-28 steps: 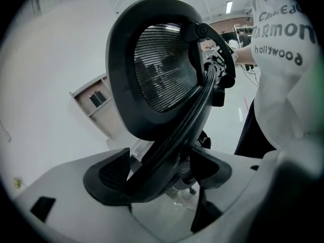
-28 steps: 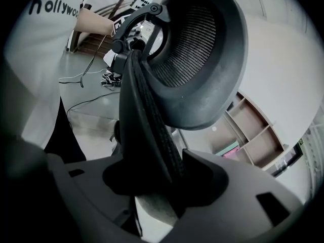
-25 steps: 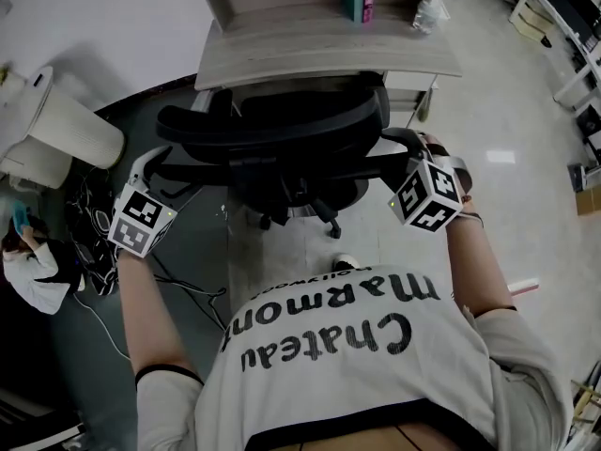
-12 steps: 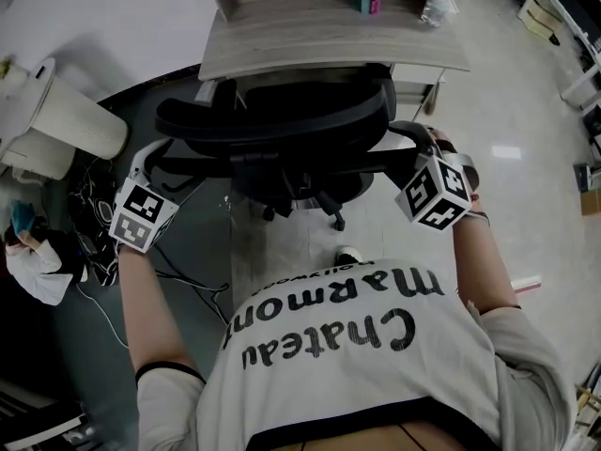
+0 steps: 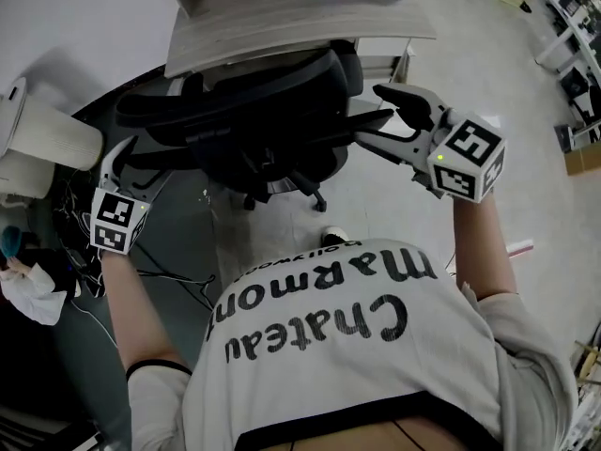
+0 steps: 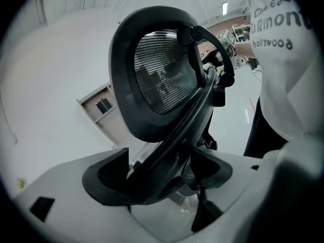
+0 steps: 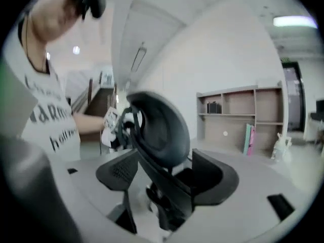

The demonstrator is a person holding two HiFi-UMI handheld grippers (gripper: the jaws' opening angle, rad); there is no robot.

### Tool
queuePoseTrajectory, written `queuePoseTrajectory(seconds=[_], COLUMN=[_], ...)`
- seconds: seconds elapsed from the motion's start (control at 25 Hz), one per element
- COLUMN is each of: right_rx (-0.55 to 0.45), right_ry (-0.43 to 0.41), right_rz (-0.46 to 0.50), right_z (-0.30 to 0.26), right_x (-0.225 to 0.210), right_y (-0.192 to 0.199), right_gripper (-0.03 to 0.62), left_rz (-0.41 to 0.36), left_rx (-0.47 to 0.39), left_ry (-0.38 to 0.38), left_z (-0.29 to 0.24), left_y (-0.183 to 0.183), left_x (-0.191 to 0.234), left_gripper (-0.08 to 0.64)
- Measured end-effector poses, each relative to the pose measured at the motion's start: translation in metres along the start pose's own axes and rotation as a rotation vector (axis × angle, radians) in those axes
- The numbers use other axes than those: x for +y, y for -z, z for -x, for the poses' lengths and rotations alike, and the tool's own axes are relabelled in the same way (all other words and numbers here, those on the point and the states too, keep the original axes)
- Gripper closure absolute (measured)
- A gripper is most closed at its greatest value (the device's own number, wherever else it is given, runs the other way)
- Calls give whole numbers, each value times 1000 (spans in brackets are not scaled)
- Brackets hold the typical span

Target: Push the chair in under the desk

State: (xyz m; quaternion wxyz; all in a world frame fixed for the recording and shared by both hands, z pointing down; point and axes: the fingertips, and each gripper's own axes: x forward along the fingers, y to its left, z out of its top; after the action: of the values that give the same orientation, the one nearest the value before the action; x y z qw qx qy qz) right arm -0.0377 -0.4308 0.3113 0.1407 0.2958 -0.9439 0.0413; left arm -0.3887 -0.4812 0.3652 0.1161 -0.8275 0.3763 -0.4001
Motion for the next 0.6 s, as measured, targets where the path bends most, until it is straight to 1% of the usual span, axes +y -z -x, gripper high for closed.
queuePoseTrajectory(seconds=[0.04,0.08,0.12,0.16,0.2,0.28,0.36,0.44,0.48,0.52,0.6], right_rx=[-117,-212,-280,-319,-336,-330,-312,-309,-313,-318,-322], right_ry=[-26,-43,-48,-43,-29,13,56,91,104,112,120], right_rz=[-92,-156,-191,-200,-190,-140,-97,-95,-108,-126,-162], right_z=[12,23,33,39,43,46,46,45,45,45,44], right_x=[3,6,9,12,15,22,28,32,34,36,43], right_y=[-19,-37,-50,-60,-67,-72,-75,-76,-76,-75,-73], right_gripper=[255,256,263,278,295,316,319,344,361,371,373], left_rz=[-3,-5,-7,-10,-12,-8,25,72,108,161,307], left_rx=[-6,-7,-6,-2,3,10,10,-14,-47,-97,-231], left_ry=[1,4,9,14,18,22,14,-3,-6,0,7], left_z=[0,0,0,0,0,1,5,12,19,27,47], left_y=[-1,-1,-1,-1,1,1,0,-5,-10,-17,-33], left_x=[0,0,0,0,-1,-1,0,-1,-2,-4,-5], left_gripper=[193,193,193,193,194,195,195,195,195,196,196])
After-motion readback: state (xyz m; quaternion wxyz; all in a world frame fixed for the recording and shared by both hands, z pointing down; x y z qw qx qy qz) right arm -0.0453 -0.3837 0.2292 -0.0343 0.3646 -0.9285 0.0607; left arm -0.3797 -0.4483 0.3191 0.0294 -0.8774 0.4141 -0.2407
